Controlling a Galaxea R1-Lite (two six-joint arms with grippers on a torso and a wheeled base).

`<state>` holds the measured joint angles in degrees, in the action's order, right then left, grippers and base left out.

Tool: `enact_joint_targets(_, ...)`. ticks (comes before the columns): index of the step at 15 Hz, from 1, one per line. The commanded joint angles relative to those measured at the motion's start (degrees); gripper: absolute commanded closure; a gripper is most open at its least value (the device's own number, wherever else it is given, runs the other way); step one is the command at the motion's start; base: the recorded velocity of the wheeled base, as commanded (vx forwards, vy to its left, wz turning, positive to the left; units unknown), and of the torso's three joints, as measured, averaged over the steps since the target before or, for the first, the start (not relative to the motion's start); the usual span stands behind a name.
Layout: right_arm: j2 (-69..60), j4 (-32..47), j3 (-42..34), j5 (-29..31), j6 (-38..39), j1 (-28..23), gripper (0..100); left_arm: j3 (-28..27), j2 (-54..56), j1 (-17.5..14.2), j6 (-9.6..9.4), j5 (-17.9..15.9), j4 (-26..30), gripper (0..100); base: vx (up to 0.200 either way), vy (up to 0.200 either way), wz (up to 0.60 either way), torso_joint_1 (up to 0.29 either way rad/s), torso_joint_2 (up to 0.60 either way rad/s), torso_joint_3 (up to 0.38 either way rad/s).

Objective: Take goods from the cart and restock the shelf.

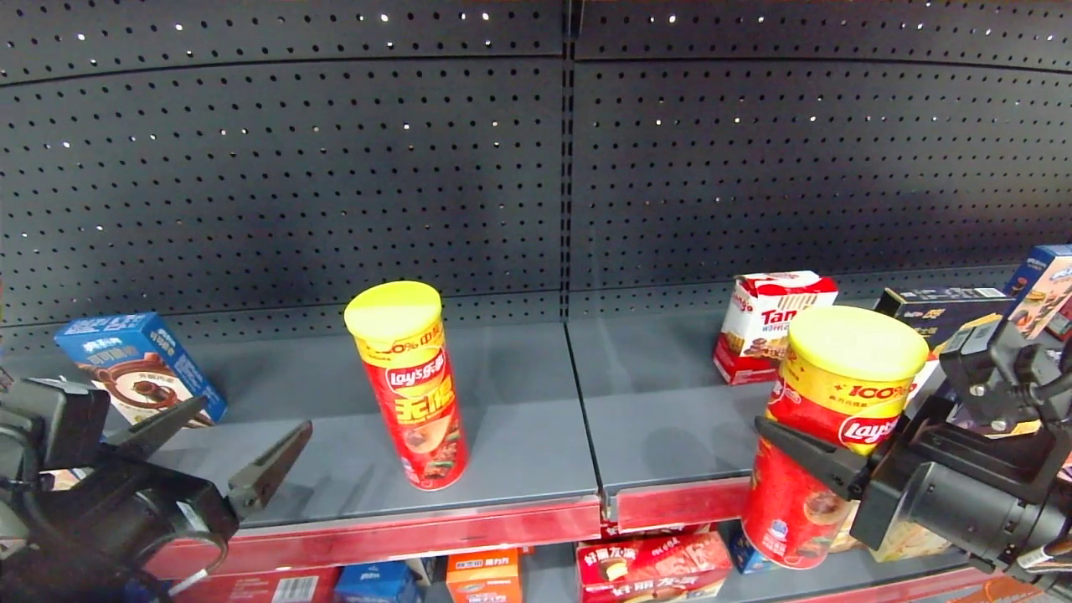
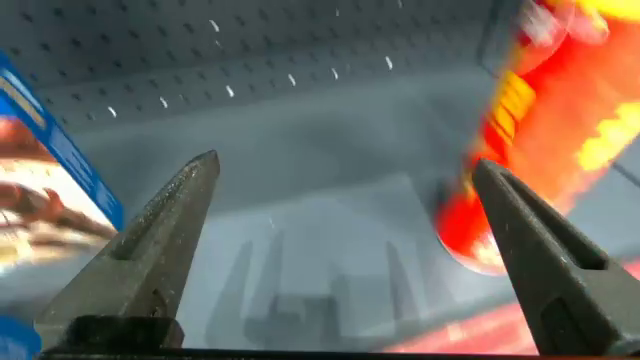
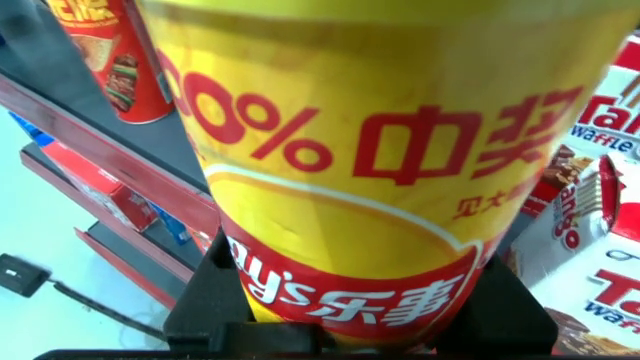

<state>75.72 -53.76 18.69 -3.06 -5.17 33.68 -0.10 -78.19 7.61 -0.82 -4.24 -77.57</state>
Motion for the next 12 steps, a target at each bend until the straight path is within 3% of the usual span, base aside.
enact_joint_targets(1,-0.1,0.0,-0.1,0.0,0.0,-0.8,100,-0.1,12.6,3.4,-2.26,3.8,10.9,0,0.0,0.0,0.0,0.0,0.0,0.0)
enact_joint_targets(4,0.0,0.0,0.5,0.0,0.0,-1.2,100,-1.9,26.5,3.3,-2.17,5.4,25.9,0,0.0,0.0,0.0,0.0,0.0,0.0)
enact_joint_targets(6,1.5,0.0,2.8,0.1,0.0,-1.2,100,-3.5,34.2,3.3,-1.2,8.5,36.2,0,0.0,0.0,0.0,0.0,0.0,0.0)
enact_joint_targets(8,5.0,0.0,7.3,0.8,0.0,-1.3,100,-3.0,39.9,1.9,1.26,10.3,41.6,0,0.0,0.0,0.0,0.0,0.0,0.0)
enact_joint_targets(11,9.1,0.1,12.7,6.5,0.0,-0.5,100,-0.5,47.5,-0.8,2.05,10.7,45.3,0,0.0,0.0,0.0,0.0,0.0,0.0)
enact_joint_targets(12,10.3,0.1,13.5,7.0,0.0,-0.5,100,0.1,52.4,-0.9,2.05,11.0,50.1,0,0.0,0.0,0.0,0.0,0.0,0.0)
